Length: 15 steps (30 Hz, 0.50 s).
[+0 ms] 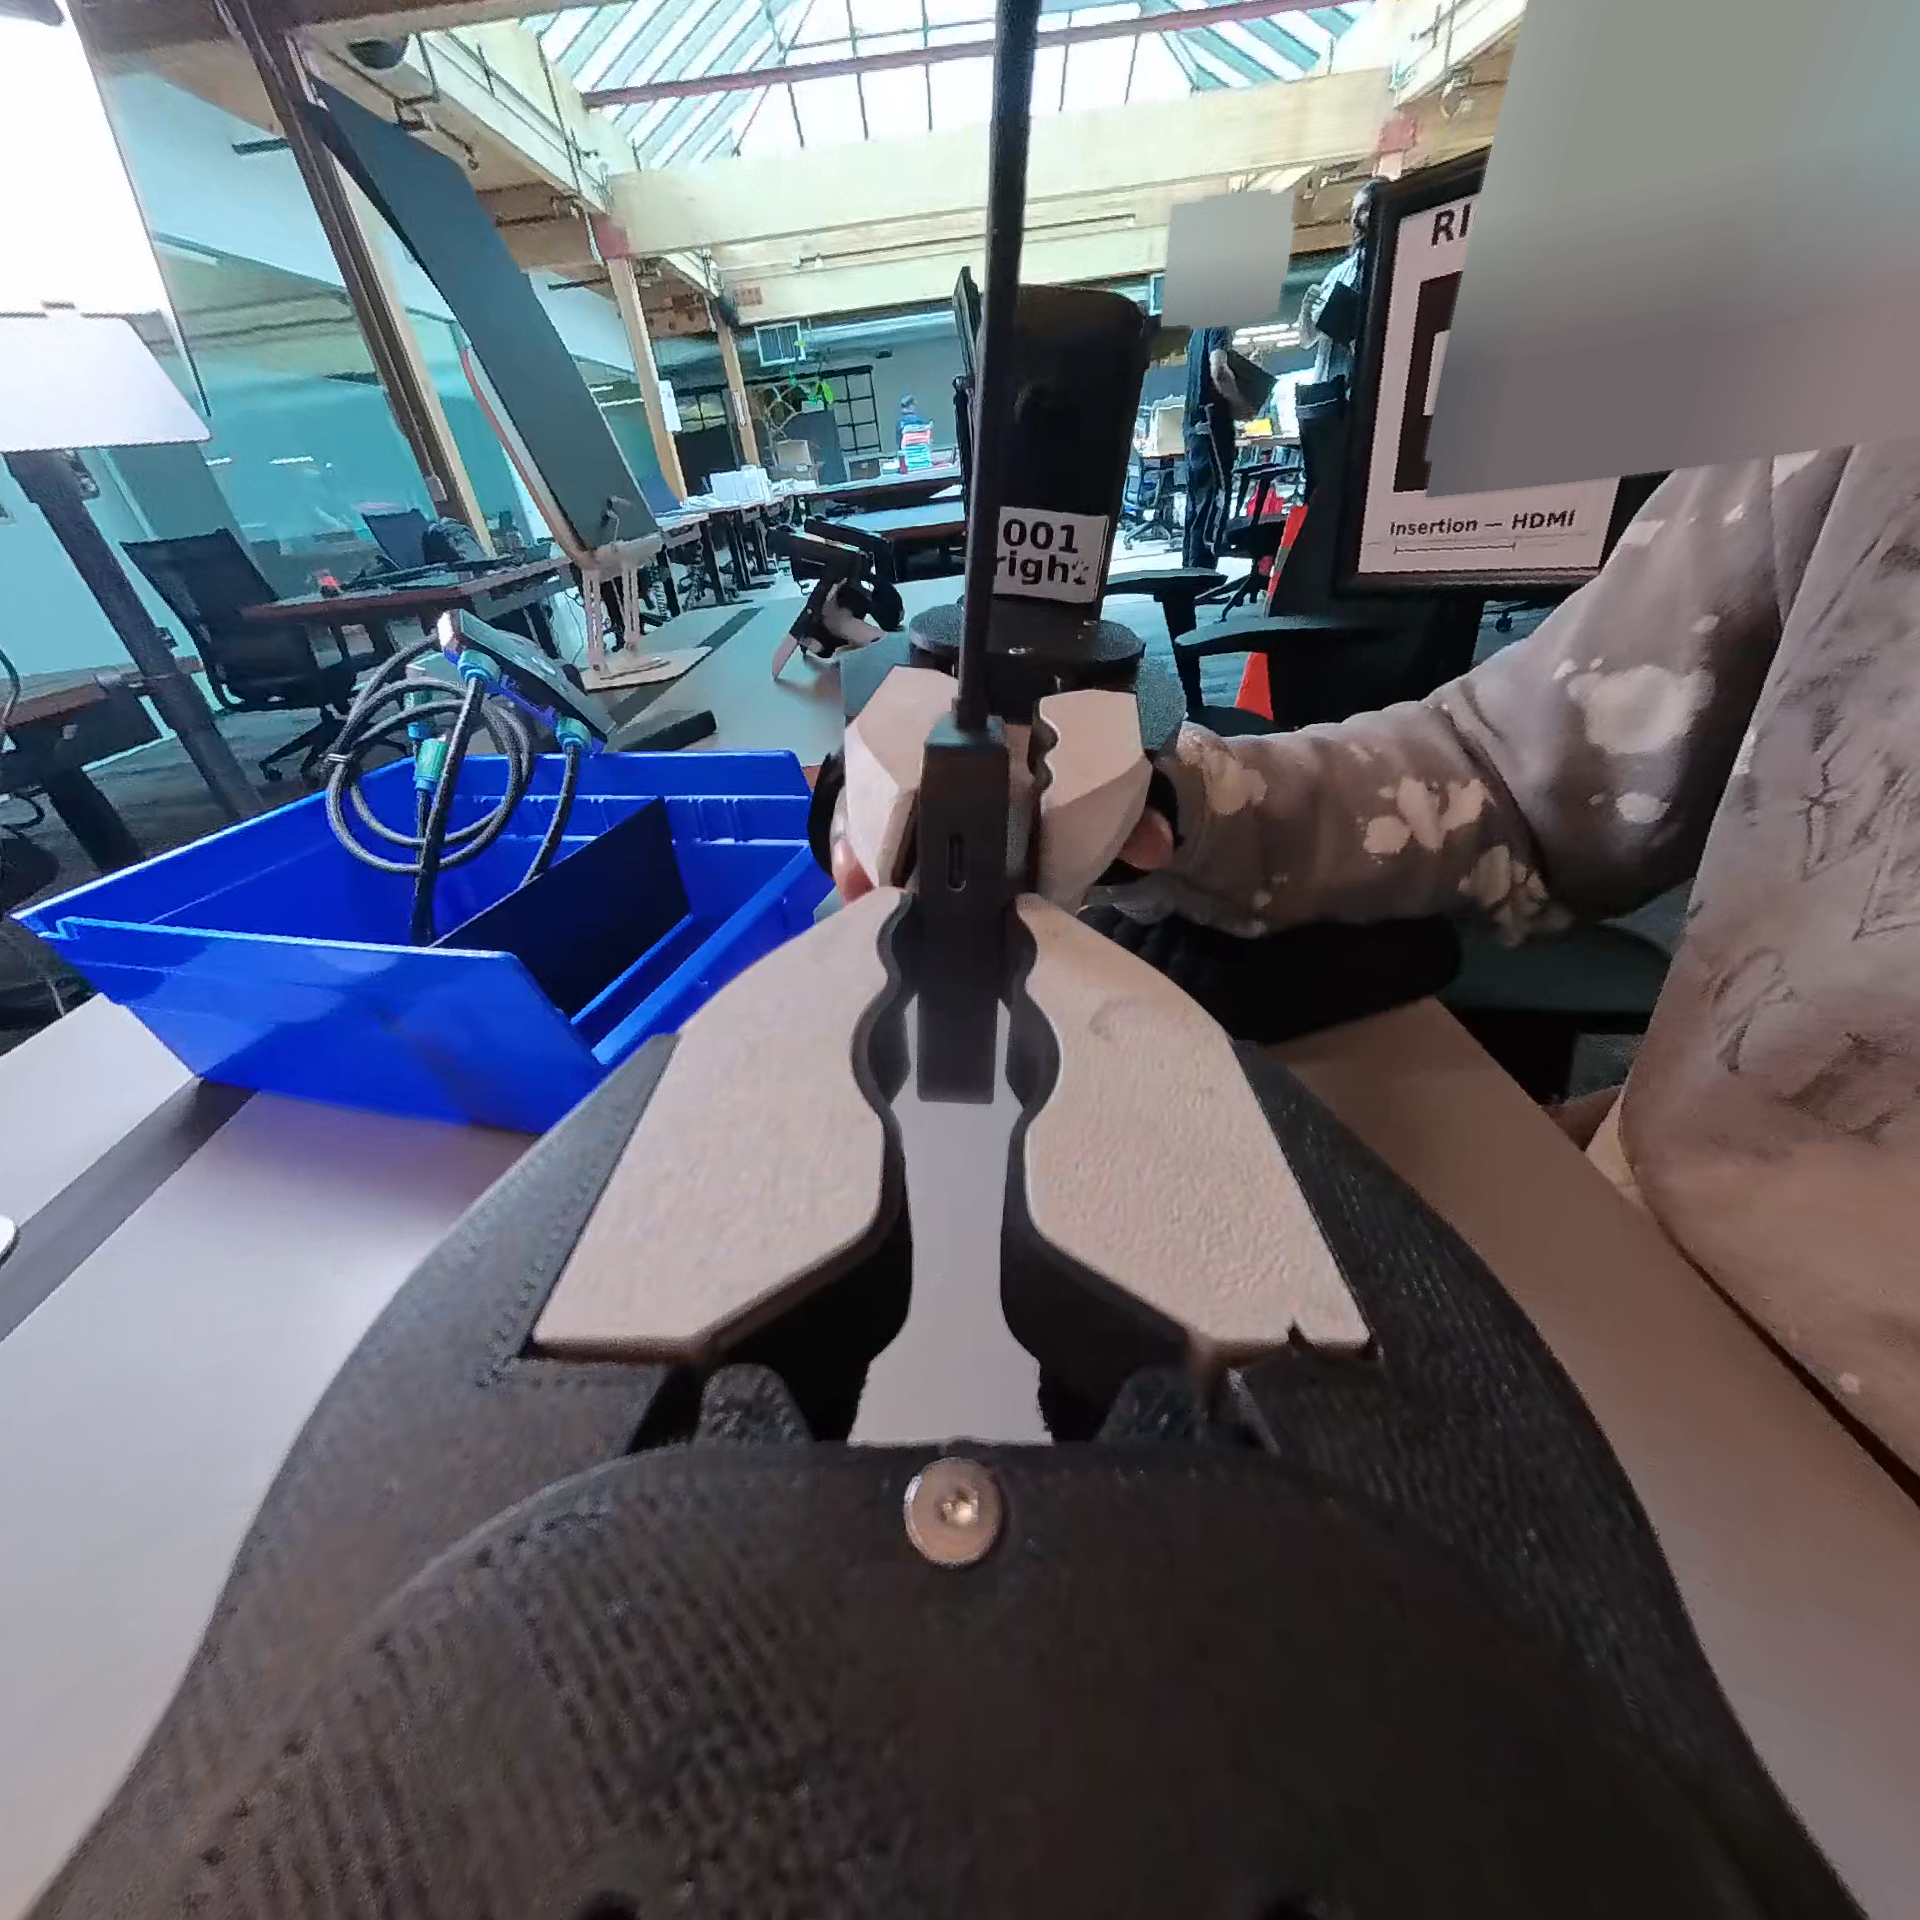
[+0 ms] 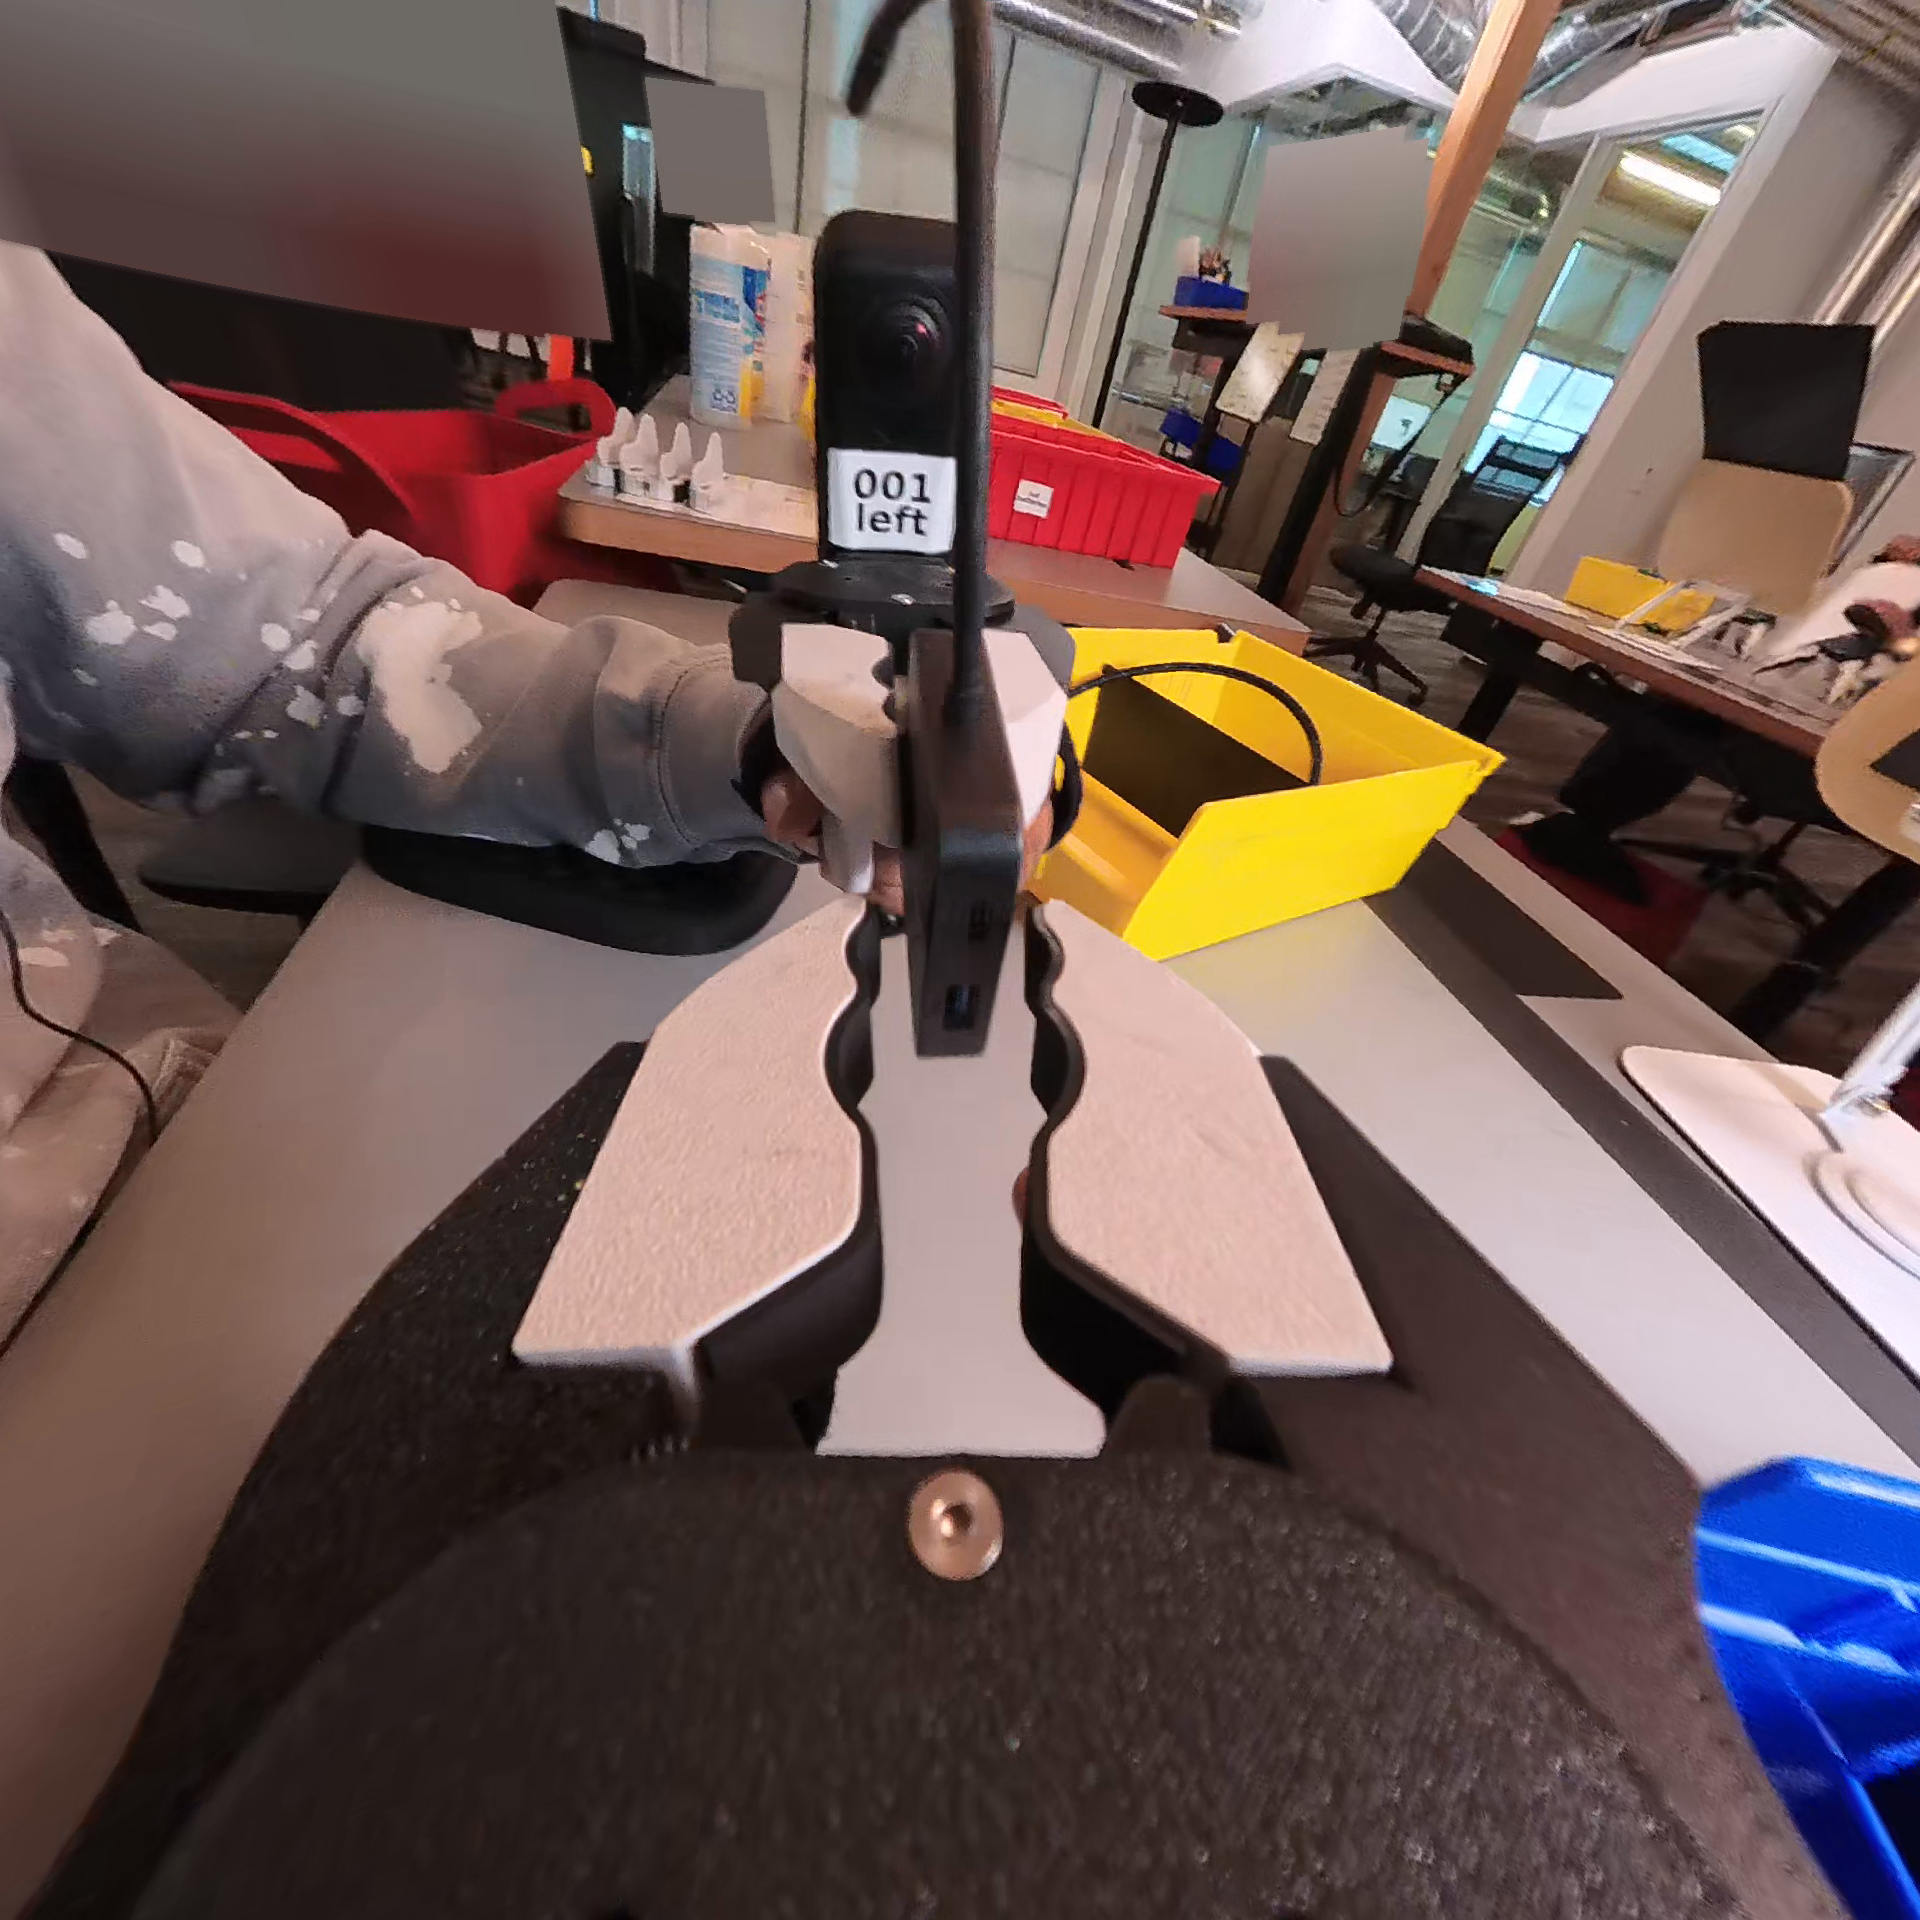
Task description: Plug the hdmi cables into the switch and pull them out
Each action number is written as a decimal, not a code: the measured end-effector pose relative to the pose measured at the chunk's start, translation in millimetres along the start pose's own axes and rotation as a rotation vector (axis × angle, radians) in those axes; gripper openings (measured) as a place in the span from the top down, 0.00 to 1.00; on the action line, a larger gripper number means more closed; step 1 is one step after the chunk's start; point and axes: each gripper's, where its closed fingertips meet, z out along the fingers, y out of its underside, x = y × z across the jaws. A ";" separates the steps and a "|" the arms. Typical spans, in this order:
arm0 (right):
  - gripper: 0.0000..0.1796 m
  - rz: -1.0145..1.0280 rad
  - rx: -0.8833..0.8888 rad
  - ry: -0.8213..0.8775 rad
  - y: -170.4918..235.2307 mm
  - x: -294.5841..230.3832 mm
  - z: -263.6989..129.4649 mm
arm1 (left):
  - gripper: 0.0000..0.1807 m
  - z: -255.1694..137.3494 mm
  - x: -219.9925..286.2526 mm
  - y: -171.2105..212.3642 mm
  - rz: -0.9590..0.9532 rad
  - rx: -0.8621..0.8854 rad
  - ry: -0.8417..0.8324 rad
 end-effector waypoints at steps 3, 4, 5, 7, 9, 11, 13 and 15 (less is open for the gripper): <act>0.89 -0.005 0.026 -0.011 -2.2 -6.2 5.6 | 0.92 3.8 5.8 2.2 0.001 -0.002 0.023; 0.92 -0.004 0.027 -0.007 -1.5 -6.3 6.6 | 0.92 5.4 8.0 2.1 -0.010 0.004 0.034; 0.92 0.007 0.028 -0.010 -1.3 -6.3 6.3 | 0.92 6.3 8.1 2.6 -0.018 0.006 0.031; 0.93 0.044 0.036 -0.026 -3.2 -5.6 4.3 | 0.91 7.1 6.8 3.8 -0.046 -0.012 0.026; 0.93 0.087 0.095 -0.034 -13.8 -2.6 -2.4 | 0.86 3.4 1.1 -0.6 -0.066 -0.025 0.000; 0.93 0.116 0.160 -0.019 -26.4 5.6 -14.1 | 0.81 -10.7 -12.5 -11.9 -0.050 -0.041 -0.065; 0.93 0.152 0.242 0.009 -39.4 17.1 -29.7 | 0.81 -39.8 -39.1 -28.1 -0.015 -0.066 -0.209; 0.93 0.198 0.324 0.035 -49.1 29.1 -46.2 | 0.80 -81.3 -70.7 -40.1 -0.013 -0.126 -0.367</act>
